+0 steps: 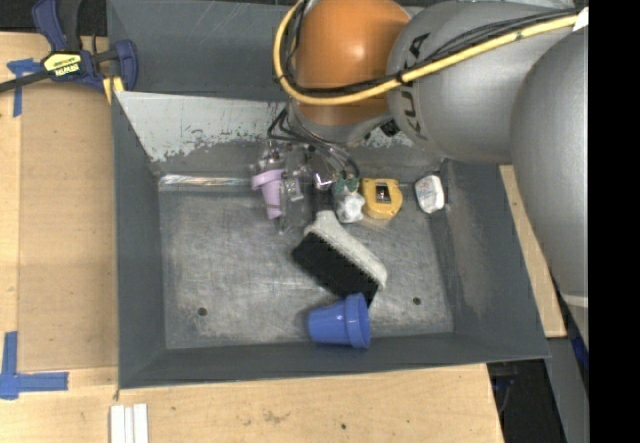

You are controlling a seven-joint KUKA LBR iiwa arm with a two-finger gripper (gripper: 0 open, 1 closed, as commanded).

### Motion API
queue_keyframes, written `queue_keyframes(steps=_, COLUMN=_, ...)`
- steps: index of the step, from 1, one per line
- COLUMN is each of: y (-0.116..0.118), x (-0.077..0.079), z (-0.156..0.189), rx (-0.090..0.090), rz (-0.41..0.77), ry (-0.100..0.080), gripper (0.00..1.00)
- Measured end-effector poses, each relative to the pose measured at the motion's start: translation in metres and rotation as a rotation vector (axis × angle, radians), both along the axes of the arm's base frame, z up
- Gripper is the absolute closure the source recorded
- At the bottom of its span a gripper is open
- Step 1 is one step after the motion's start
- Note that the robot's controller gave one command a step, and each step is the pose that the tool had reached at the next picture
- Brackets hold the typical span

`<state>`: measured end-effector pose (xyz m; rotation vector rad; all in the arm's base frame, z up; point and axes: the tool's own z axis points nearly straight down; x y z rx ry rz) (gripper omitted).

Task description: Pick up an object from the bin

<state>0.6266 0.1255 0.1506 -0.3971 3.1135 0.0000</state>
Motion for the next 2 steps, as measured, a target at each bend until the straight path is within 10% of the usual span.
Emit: queue_keyframes(steps=2, y=0.002, x=0.001, z=0.092, rx=0.001, rz=0.057, ry=-0.001, gripper=1.0)
